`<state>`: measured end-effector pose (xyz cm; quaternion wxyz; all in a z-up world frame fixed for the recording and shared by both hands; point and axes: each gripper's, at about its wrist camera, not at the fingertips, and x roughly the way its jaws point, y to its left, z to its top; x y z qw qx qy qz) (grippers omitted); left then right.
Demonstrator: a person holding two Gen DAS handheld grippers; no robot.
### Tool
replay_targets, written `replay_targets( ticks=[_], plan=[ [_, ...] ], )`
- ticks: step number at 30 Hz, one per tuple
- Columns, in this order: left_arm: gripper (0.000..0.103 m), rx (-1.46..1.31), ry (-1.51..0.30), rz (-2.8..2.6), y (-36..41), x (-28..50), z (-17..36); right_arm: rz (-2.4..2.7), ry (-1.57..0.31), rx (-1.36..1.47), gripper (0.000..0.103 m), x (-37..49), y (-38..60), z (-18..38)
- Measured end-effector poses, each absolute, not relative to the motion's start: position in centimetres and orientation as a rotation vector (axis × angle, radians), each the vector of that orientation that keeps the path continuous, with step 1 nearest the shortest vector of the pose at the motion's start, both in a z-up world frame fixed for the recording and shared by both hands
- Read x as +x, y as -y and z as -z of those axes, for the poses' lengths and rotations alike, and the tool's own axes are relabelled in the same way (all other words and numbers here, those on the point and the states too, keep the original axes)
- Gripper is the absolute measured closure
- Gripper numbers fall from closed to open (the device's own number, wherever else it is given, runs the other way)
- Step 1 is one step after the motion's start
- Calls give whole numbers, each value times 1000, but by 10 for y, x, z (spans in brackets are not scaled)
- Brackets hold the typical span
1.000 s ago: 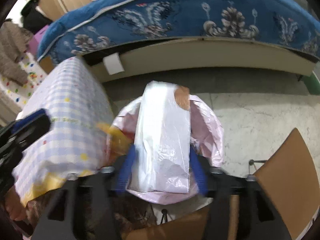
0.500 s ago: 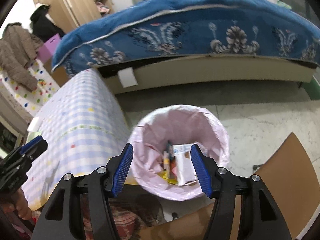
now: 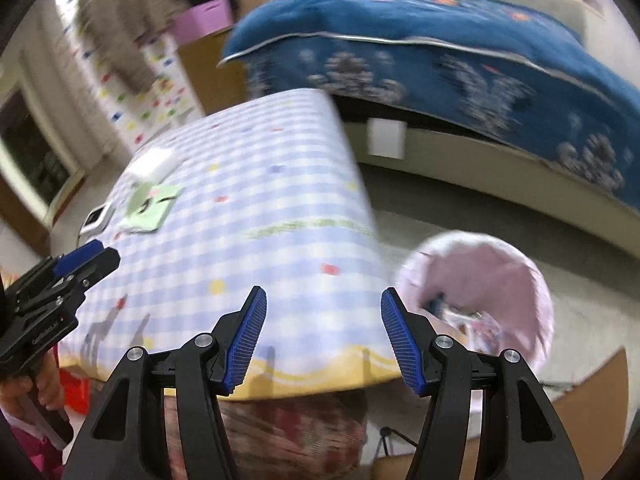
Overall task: Collect trash
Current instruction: 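Carry white item and red box over the wastebasket and open both grippers to drop them, then return the right gripper to the table and grasp the green-and-white napkin pack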
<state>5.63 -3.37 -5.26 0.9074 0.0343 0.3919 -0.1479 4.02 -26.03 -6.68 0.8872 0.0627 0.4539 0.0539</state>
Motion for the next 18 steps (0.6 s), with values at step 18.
replay_targets(
  ticks=[18],
  plan=[
    [20, -49, -773, -69, -131, 74, 53, -414, -977, -236, 27, 128, 56, 89]
  ],
)
